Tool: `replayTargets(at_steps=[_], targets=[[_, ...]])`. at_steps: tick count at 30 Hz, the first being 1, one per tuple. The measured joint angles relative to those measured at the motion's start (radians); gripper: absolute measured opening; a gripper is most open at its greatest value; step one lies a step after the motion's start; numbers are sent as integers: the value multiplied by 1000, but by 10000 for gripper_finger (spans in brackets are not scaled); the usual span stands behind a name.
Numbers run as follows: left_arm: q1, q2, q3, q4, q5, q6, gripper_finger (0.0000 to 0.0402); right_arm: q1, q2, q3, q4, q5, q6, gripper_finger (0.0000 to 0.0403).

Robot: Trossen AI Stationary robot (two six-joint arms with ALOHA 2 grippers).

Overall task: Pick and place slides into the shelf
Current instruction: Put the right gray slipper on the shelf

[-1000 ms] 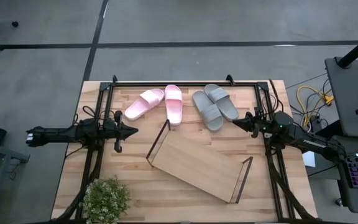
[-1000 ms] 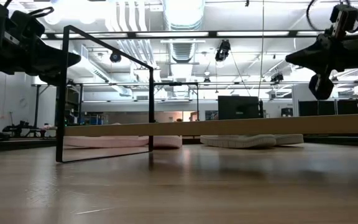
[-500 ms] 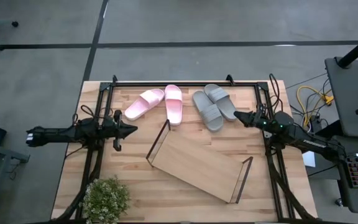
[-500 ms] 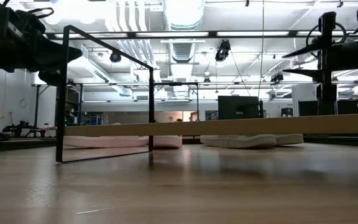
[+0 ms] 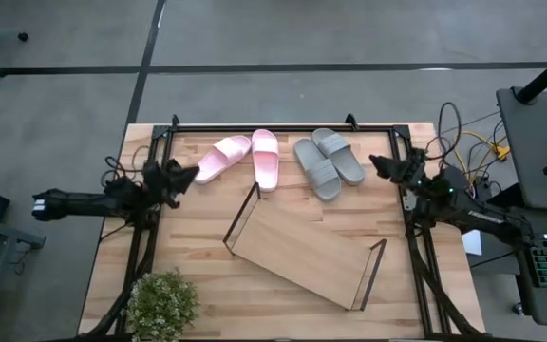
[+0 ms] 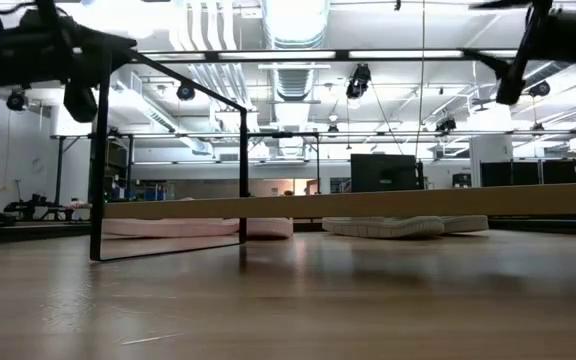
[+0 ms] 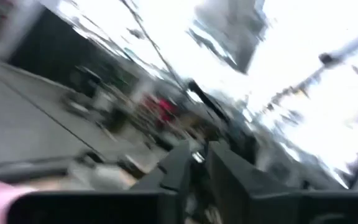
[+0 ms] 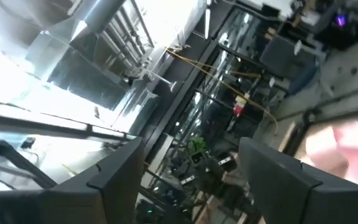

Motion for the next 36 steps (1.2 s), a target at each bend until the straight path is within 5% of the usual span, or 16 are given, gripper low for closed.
replayTargets(at_steps=[4, 9, 13, 21, 36], targets=[[0, 63, 40, 83, -159, -49, 126, 0, 91, 170, -230, 0, -150, 244], [0, 120, 46, 157, -164, -49, 171, 0, 253, 417, -706, 2, -389, 232], [0, 146, 44, 227, -160, -50, 178, 0, 392, 561, -915, 3, -552, 231], [0, 157, 38, 285, -159, -48, 179, 0, 597, 698, -1050, 11, -813, 231], [0, 156, 36, 284, -117, -48, 179, 0, 870, 714, -1059, 62, -1075, 231]])
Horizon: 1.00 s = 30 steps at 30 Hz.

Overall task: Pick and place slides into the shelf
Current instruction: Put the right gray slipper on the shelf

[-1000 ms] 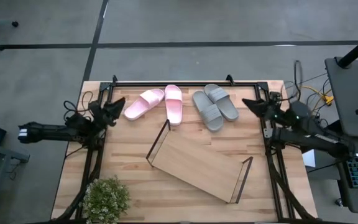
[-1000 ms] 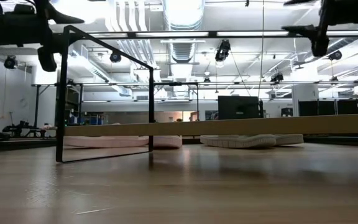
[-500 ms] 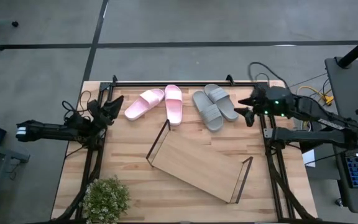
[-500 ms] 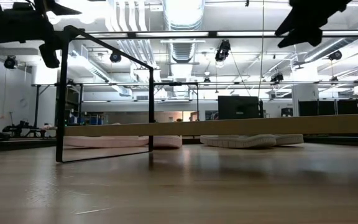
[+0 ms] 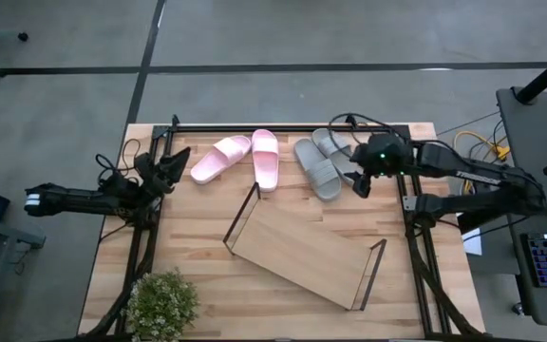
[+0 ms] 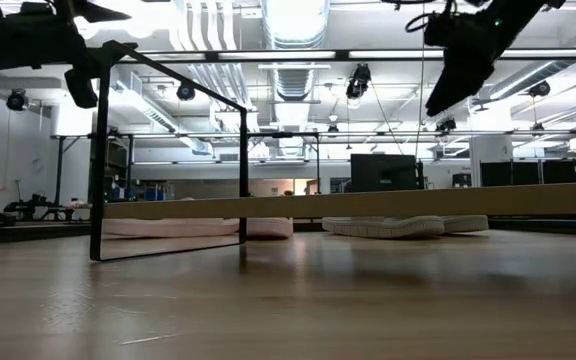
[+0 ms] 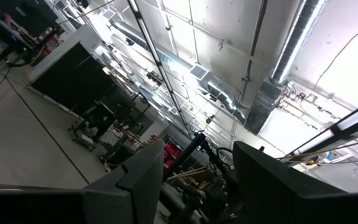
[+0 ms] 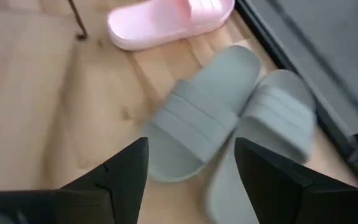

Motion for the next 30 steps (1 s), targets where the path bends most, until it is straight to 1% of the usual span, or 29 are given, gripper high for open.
replayTargets(at_steps=[3, 5, 8, 10, 15, 23, 27, 30], targets=[[0, 1, 0, 0, 0, 0, 179, 0, 48, 15, -21, 99, -82, 231], [0, 2, 0, 0, 1, 0, 179, -1, 79, 30, -64, 143, -129, 231], [0, 3, 0, 1, 3, 0, 179, 0, 119, 48, -110, 176, -163, 231], [0, 4, -2, -1, 2, 0, 179, 0, 140, 55, -114, 185, -171, 231], [0, 4, -2, 0, 2, 0, 179, 0, 179, 73, -113, 252, -195, 231], [0, 14, -3, 0, -3, 1, 179, -1, 219, 74, -101, 253, -275, 231], [0, 29, -9, 0, -4, 1, 179, -15, 262, 68, -101, 252, -276, 231], [0, 36, -15, 0, -4, 0, 179, -21, 296, 68, -93, 252, -310, 231]])
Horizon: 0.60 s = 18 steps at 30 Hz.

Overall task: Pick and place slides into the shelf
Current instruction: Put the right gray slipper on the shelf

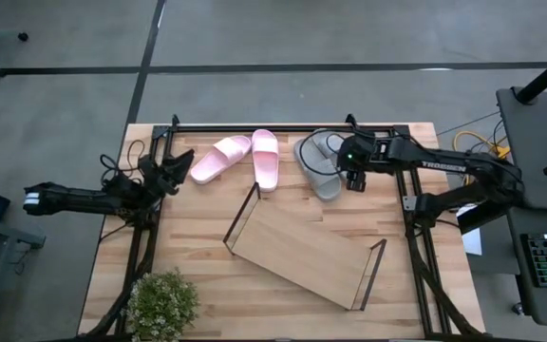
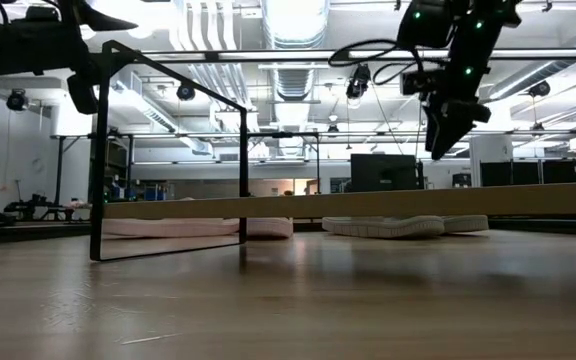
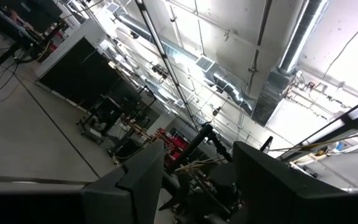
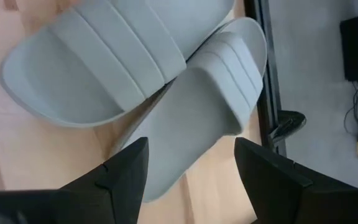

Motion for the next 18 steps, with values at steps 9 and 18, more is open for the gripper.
replayTargets(at_steps=[9, 18], targets=[[0, 2, 1, 1, 0, 0, 179, -29, 92, -1, 156, 61, -33, 231], [0, -3, 0, 1, 1, 0, 179, -85, 163, -27, 243, 35, -169, 230]])
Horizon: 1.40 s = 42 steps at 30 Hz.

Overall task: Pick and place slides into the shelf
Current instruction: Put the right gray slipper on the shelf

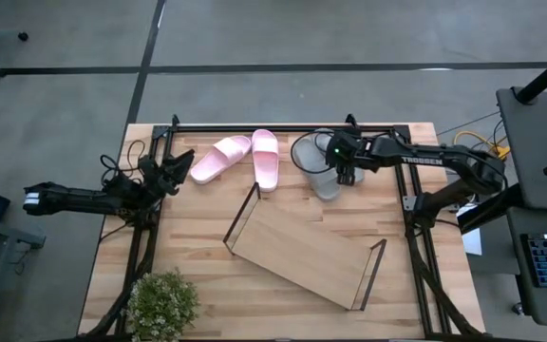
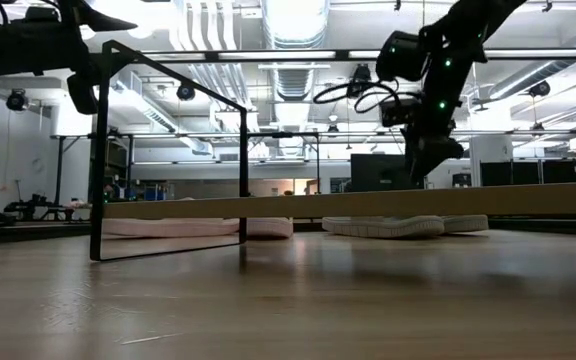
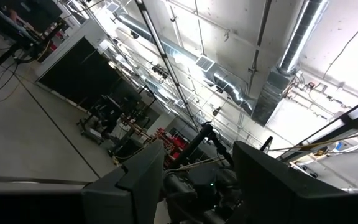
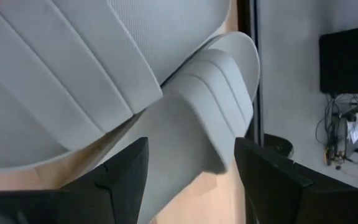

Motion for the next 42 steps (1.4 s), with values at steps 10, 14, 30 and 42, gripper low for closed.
replayTargets(at_steps=[10, 14, 30, 42], targets=[[0, -1, -1, -1, 1, 1, 179, -19, 63, -62, 181, 13, -130, 230], [0, -2, -1, -1, 2, 9, 179, -27, 97, -74, 222, 41, -137, 230], [0, 0, -1, 0, 19, 9, 179, -78, 158, -76, 334, 109, -148, 164], [0, -1, -1, -1, 29, 6, 179, -109, 195, -77, 335, 94, -102, 123]])
